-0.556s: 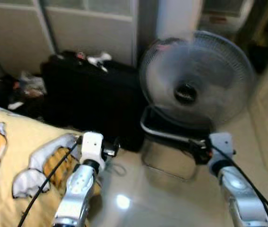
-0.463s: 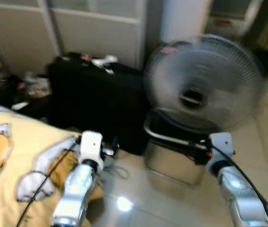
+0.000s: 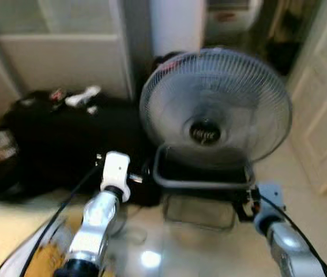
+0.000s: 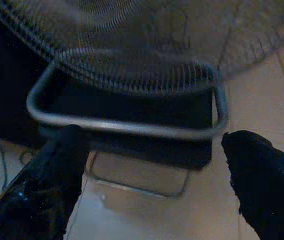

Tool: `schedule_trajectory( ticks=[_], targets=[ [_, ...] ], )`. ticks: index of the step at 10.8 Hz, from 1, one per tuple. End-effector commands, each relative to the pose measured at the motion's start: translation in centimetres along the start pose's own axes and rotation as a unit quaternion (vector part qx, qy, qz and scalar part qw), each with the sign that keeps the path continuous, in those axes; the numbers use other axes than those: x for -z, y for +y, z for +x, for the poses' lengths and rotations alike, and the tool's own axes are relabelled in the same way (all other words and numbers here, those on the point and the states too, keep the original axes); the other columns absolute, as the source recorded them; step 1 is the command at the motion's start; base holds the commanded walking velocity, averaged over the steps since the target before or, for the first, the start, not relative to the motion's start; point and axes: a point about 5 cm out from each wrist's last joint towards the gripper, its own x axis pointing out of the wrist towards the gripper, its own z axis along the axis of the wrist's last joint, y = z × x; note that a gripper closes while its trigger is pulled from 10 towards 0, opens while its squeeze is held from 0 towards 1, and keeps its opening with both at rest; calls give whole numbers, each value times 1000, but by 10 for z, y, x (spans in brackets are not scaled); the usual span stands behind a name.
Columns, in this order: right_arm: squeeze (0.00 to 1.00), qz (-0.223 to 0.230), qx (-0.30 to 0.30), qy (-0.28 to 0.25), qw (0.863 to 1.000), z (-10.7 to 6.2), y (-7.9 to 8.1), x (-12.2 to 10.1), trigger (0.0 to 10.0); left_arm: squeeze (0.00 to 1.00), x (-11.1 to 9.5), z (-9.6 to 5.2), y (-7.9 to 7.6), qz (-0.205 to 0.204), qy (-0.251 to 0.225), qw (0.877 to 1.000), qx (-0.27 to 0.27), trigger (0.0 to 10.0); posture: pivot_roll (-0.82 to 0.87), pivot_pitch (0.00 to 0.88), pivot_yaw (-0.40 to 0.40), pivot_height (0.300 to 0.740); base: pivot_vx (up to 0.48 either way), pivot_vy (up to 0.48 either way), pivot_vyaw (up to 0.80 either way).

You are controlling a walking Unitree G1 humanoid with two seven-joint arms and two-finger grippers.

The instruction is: Clean up the room

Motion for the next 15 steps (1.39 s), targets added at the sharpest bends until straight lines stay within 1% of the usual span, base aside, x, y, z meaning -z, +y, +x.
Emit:
schedule_trajectory(
  ticks=[1, 2, 3, 4, 5, 6, 7, 8, 9, 10, 11, 12, 13, 14, 15],
  targets=[
    [0, 1, -24, -10, 1000, 4, 11, -5, 10000, 788, 8, -5, 11, 3, 16, 1000, -17, 10000, -161, 0, 48, 740, 442, 0, 0],
    [0, 1, -32, 1, 999, 3, 16, 1, 10000, 788, 14, -11, 14, -2, 24, 999, -26, 10000, -132, 0, 22, 740, 442, 0, 0],
    [0, 19, -44, 15, 999, 5, 21, 7, 10000, 788, 18, -15, 15, -4, 30, 999, -31, 10000, -119, 0, 8, 740, 442, 0, -475],
    [0, 22, -58, 35, 997, 5, 25, 13, 10000, 784, 23, -20, 15, -5, 40, 999, -31, 10000, -98, 0, -11, 740, 442, 0, -788],
    [0, 31, -93, 84, 992, 4, 36, 30, 10000, 773, 44, -36, 17, 11, 92, 996, -15, 10000, -78, 0, -23, 740, 0, 0, 0],
    [0, 39, -109, 112, 987, 2, 42, 39, 10000, 780, 58, -45, 19, 23, 123, 992, -9, 10000, -73, 0, -21, 740, 0, 0, 0],
    [0, 53, -122, 131, 982, 0, 47, 46, 10000, 780, 73, -55, 25, 32, 166, 986, -11, 10000, -66, 0, -18, 740, 0, 0, 0],
    [0, 56, -119, 136, 982, 1, 46, 49, 10000, 780, 83, -61, 28, 37, 198, 979, -14, 10000, -57, 0, -13, 740, 0, 0, 0],
    [0, 53, -108, 150, 981, 7, 43, 57, 10000, 780, 95, -66, 32, 13, 231, 972, -27, 10000, -47, 0, -6, 740, 0, 0, 0],
    [0, 49, -92, 167, 980, 11, 40, 64, 10000, 780, 103, -65, 32, -2, 248, 968, -30, 10000, -39, 0, -9, 740, 0, 0, 0],
    [0, 59, -62, 186, 979, 15, 34, 72, 10000, 784, 114, -63, 31, 0, 276, 961, -28, 10000, -31, 0, -6, 740, 0, 0, 0],
    [0, 74, -33, 244, 966, 16, 31, 91, 10000, 788, 134, -67, 32, -13, 340, 940, -41, 10000, -25, 0, -6, 740, 0, 0, 0],
    [0, 72, -23, 267, 961, 14, 32, 100, 10000, 788, 142, -73, 32, -19, 367, 929, -44, 10000, -23, 0, -3, 740, 0, 0, 0],
    [0, 53, -9, 317, 947, 3, 31, 121, 10000, 788, 160, -92, 22, 4, 426, 905, -4, 10000, -21, 0, -4, 740, 0, 0, 0],
    [0, 36, -5, 335, 942, -3, 31, 129, 10000, 788, 168, -101, 16, 13, 444, 896, 17, 10000, -16, 0, -6, 740, 0, 0, 0]
  ],
)
